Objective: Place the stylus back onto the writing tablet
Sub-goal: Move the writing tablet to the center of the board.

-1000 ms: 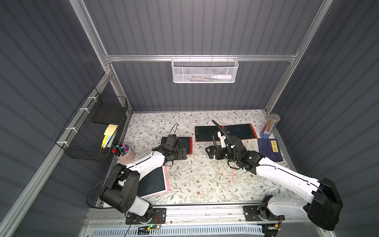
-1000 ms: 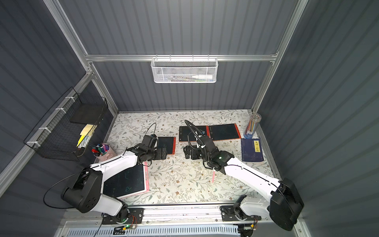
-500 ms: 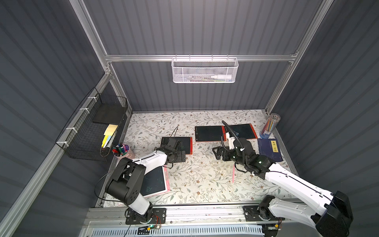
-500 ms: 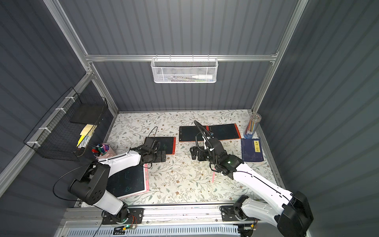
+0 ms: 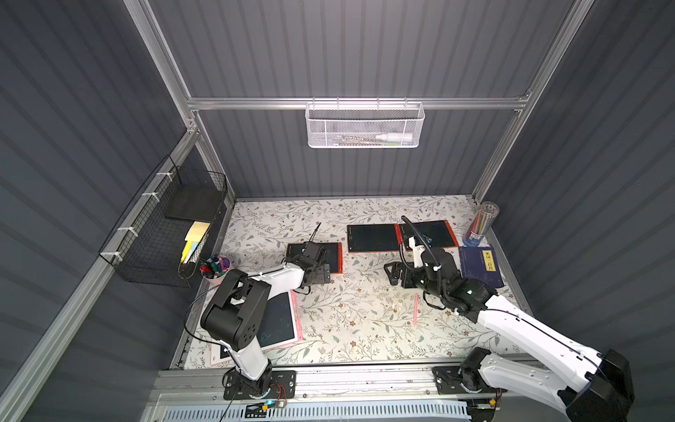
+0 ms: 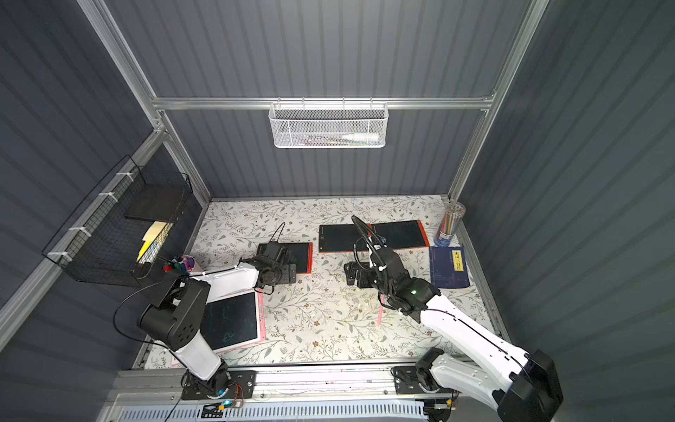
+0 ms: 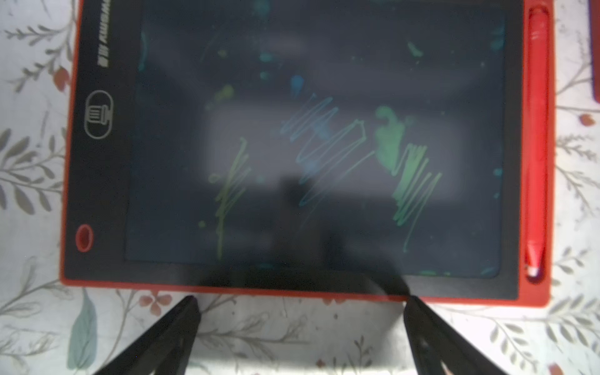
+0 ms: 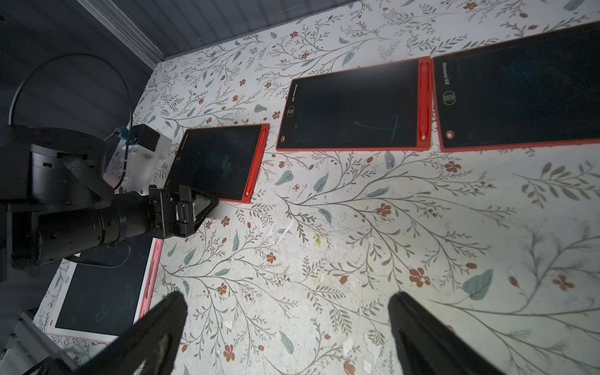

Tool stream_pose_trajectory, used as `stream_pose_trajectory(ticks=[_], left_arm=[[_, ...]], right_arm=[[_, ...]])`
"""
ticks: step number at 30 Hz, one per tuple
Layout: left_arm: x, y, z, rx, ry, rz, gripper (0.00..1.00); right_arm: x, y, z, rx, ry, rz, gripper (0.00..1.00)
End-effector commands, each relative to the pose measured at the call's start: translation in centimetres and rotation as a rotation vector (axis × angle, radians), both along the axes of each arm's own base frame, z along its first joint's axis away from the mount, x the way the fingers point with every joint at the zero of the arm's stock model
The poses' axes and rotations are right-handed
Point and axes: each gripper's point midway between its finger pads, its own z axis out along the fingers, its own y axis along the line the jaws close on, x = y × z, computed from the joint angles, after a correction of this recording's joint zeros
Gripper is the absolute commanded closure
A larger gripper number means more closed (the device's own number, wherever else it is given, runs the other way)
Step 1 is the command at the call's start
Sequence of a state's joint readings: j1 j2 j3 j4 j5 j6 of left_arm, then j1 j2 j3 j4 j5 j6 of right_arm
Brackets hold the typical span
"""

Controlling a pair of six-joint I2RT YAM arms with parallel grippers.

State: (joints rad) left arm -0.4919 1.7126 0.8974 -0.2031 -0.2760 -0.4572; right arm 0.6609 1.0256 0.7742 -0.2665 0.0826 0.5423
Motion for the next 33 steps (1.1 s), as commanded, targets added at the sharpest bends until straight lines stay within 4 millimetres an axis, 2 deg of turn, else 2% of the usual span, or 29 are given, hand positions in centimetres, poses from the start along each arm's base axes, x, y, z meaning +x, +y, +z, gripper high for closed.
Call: stream_pose_trajectory(ticks=[1, 13, 20, 24, 29, 33], left_arm=[[-0.6, 0.5, -1.7, 0.036, 0.046, 0.018, 0.01], [2.5, -0.5, -1.5, 0.056, 0.009, 0.036, 0.01], [4.1, -1.0, -2.0, 0.082, 0.003, 0.023, 0.01], [5.3, -1.5, -1.1, 0.075, -0.023, 0.025, 0.01], [4.5, -1.6, 0.5, 0.043, -0.021, 0.017, 0.01], [1.7, -0.9, 1.7, 0.022, 0.019, 0.015, 0.01]], right_arm=[[-0.1, -0.9, -0.2, -0.017, 0.002, -0.029, 0.01], [-0.1, -1.3, -0.8, -0.022, 0.007, -0.040, 0.01], [-0.3, -1.6, -1.0, -0.026, 0.009, -0.043, 0.01], [-0.5, -1.4, -1.6, -0.027, 0.039, -0.031, 0.01], [-0.9, -1.4, -2.2, -0.019, 0.060, -0.027, 0.01], [-0.9, -1.3, -2.4, -0.016, 0.063, -0.026, 0.01]])
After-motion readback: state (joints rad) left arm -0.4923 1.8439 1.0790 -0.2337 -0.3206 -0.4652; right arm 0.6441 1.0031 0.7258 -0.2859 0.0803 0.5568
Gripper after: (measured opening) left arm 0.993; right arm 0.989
